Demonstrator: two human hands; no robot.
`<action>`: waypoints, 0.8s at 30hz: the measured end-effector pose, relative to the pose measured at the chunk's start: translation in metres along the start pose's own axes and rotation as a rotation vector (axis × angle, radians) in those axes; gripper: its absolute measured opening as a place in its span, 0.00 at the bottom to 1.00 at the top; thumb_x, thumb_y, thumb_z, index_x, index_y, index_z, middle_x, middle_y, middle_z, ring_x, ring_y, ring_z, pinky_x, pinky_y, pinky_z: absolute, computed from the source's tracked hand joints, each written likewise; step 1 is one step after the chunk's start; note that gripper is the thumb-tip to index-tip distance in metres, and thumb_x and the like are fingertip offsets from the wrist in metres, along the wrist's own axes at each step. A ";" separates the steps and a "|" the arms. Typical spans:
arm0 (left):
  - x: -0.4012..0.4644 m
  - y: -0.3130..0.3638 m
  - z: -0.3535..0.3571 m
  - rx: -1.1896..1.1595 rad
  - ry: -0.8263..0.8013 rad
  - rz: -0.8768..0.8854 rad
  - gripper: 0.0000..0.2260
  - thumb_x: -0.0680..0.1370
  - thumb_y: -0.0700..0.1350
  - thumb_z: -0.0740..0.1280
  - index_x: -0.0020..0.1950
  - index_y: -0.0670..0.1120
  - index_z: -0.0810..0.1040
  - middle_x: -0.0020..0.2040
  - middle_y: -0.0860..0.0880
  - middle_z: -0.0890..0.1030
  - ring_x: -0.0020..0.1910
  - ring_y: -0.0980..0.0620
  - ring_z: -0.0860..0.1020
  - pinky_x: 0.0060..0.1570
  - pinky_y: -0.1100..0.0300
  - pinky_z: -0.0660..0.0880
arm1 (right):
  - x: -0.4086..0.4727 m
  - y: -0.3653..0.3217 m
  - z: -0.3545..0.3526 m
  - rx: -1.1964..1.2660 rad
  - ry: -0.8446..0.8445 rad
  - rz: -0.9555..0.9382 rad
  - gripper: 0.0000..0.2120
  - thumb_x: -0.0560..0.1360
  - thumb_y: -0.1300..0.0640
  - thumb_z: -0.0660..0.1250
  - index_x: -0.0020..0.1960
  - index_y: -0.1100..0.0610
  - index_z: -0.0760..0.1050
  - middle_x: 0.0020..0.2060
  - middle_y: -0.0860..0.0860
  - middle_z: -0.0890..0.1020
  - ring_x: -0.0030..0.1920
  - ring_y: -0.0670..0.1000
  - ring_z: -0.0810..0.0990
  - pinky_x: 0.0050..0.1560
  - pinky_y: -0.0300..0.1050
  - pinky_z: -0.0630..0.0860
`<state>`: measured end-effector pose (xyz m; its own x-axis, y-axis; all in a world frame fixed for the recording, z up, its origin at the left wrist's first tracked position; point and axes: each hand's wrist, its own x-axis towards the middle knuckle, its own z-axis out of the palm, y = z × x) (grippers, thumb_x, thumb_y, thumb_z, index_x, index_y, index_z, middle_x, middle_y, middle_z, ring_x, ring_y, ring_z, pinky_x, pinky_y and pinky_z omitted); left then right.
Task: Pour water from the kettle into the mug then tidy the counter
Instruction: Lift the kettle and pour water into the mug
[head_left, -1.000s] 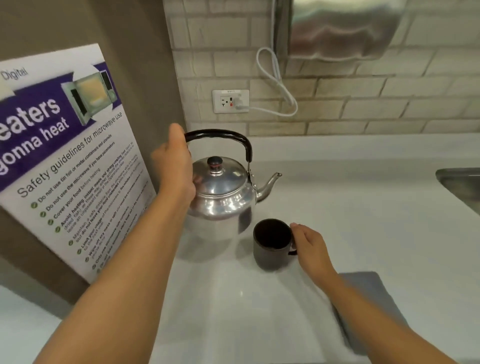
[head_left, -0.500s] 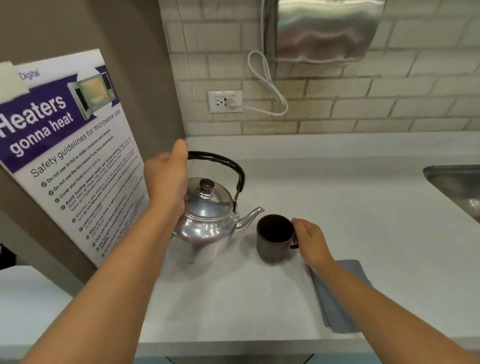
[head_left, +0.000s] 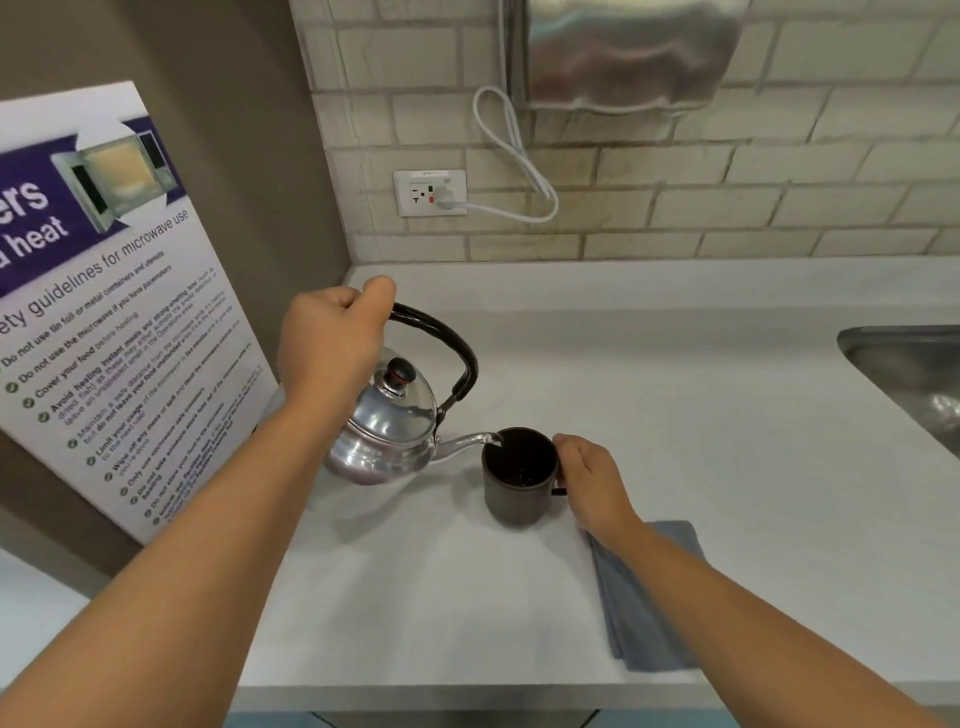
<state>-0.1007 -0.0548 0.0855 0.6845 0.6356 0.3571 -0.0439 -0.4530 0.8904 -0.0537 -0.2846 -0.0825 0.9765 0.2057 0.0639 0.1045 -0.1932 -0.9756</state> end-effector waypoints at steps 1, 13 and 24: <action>0.000 0.002 0.000 0.012 -0.001 0.006 0.19 0.66 0.55 0.63 0.18 0.50 0.63 0.16 0.56 0.57 0.19 0.55 0.56 0.27 0.58 0.58 | 0.000 0.000 0.000 0.001 -0.002 -0.003 0.18 0.80 0.56 0.55 0.32 0.57 0.64 0.30 0.54 0.67 0.32 0.49 0.66 0.39 0.49 0.69; 0.001 0.024 0.004 0.209 -0.071 0.140 0.19 0.67 0.54 0.63 0.22 0.47 0.60 0.18 0.53 0.56 0.22 0.54 0.58 0.28 0.59 0.58 | 0.002 0.002 0.000 -0.026 -0.016 -0.010 0.18 0.80 0.55 0.54 0.32 0.57 0.64 0.29 0.53 0.68 0.32 0.50 0.66 0.38 0.49 0.69; 0.000 0.048 0.014 0.353 -0.088 0.215 0.19 0.68 0.55 0.61 0.23 0.46 0.61 0.18 0.53 0.59 0.23 0.52 0.59 0.28 0.60 0.62 | 0.002 0.001 0.000 -0.015 -0.013 0.015 0.18 0.80 0.54 0.55 0.33 0.59 0.66 0.30 0.54 0.68 0.33 0.51 0.67 0.40 0.51 0.71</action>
<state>-0.0922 -0.0855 0.1242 0.7469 0.4543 0.4856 0.0486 -0.7656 0.6415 -0.0517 -0.2843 -0.0833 0.9755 0.2152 0.0465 0.0928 -0.2103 -0.9732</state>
